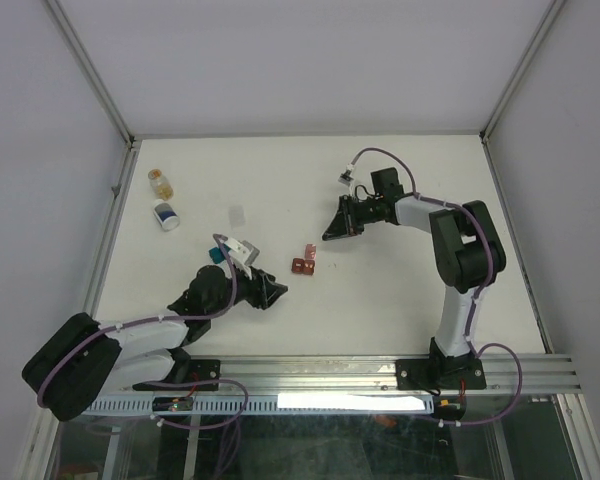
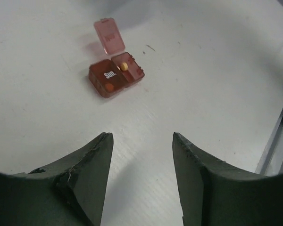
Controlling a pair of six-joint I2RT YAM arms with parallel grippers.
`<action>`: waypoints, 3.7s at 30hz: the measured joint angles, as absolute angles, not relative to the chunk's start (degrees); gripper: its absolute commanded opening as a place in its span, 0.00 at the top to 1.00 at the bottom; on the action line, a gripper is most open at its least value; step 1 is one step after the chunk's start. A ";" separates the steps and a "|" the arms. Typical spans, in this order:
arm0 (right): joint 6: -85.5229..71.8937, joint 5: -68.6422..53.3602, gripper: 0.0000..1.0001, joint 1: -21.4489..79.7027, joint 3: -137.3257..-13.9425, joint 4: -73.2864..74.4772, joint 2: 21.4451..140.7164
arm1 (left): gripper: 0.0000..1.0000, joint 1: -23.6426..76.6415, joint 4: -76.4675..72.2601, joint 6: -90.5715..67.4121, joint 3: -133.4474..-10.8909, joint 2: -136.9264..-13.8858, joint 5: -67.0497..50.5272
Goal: Sort the pills into containers
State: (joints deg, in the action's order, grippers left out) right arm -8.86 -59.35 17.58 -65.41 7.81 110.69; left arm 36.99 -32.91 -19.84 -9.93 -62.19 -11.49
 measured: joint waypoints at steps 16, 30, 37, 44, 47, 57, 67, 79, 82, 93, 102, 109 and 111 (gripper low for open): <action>-7.86 -60.97 0.58 19.40 -71.72 13.23 116.73 | 0.38 39.68 -57.08 -2.09 -10.35 -83.20 -12.16; -3.68 -60.84 0.65 22.70 -75.16 18.28 120.44 | 0.42 36.99 -57.01 -8.95 -11.66 -84.27 -12.10; -0.78 -60.71 0.83 23.18 -75.90 20.27 120.55 | 0.41 36.62 -53.52 -15.05 -11.75 -81.78 -12.29; 2.22 -60.77 0.96 23.29 -76.49 21.71 120.62 | 0.40 34.48 -47.92 -23.38 -12.49 -76.12 -13.39; 3.60 -60.86 0.98 23.29 -76.73 22.35 120.62 | 0.39 32.97 -46.19 -26.76 -12.53 -75.16 -15.09; 12.71 -61.01 0.99 23.31 -75.16 24.64 118.50 | 0.35 31.38 -44.60 -33.19 -12.53 -74.91 -19.84; 19.35 -61.14 0.99 24.34 -71.11 24.10 111.39 | 0.31 31.38 -48.14 -37.78 -12.27 -77.19 -20.23; 23.68 -63.53 0.99 24.91 -69.17 23.81 109.08 | 0.31 30.63 -58.39 -41.82 -12.23 -89.06 -22.63; 24.45 -64.69 0.99 24.91 -68.55 24.29 107.57 | 0.32 30.26 -61.28 -42.87 -12.21 -91.07 -24.21; 25.89 -69.45 0.99 24.91 -68.38 24.93 103.31 | 0.37 29.87 -72.75 -45.98 -12.05 -95.53 -30.72; 27.79 -70.15 0.99 25.74 -68.12 27.38 103.13 | 0.46 29.87 -76.66 -48.01 -12.08 -97.21 -33.82; 29.12 -71.02 0.99 26.39 -68.12 28.73 103.13 | 0.55 29.87 -77.65 -49.10 -12.08 -97.58 -35.14; 29.52 -71.22 0.99 26.46 -68.12 29.06 103.11 | 0.60 29.87 -77.67 -49.21 -12.08 -97.82 -35.27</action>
